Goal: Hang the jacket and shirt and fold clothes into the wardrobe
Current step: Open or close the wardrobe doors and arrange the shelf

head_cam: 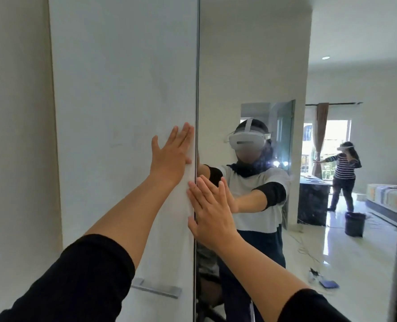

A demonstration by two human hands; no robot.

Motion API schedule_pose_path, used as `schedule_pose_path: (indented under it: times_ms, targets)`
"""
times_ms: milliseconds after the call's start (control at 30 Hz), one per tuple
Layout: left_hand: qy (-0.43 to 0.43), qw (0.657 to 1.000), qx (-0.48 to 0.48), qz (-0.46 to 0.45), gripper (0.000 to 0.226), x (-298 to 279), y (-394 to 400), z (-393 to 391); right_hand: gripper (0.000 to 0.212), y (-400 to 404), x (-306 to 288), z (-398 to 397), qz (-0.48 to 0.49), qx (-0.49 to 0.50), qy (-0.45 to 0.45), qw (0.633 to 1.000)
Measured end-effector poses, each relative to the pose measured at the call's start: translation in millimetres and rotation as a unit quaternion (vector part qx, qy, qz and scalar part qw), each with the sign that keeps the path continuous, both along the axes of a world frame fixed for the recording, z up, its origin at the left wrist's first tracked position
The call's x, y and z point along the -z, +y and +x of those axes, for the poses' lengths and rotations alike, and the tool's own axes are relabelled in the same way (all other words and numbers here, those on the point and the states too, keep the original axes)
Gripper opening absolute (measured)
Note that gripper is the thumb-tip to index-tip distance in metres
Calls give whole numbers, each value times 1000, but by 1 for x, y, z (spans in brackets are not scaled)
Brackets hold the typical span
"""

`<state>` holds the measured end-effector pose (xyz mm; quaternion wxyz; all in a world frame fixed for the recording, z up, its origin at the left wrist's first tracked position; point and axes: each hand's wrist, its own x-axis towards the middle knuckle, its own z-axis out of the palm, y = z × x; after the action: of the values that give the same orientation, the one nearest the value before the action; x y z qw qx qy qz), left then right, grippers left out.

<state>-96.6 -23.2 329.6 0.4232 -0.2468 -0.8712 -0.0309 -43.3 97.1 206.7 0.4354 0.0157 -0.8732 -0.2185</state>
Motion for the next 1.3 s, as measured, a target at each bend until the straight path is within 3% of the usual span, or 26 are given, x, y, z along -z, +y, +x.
schedule_pose_path:
  times_ms: [133,233,367,500,700,933,1300]
  targets:
    - [-14,999,16,40,68,-1,3,11,64,-7,-4,18,5,10,-38,999]
    - [-5,990,94,107,61,6,27,34,62,10,9,48,0,37,-37,999]
    - [15,971,238,24,68,34,94,75,72,72,32,110,6,138,-28,990]
    - [37,949,306,-58,75,46,163,125,78,130,44,177,-7,232,-31,972]
    - [85,923,355,-118,80,64,243,169,68,193,61,245,-9,336,-41,941]
    - [97,920,342,-166,79,65,307,184,65,241,73,261,8,351,-54,935]
    - [129,908,378,-128,74,73,345,167,58,272,78,261,55,378,-74,921]
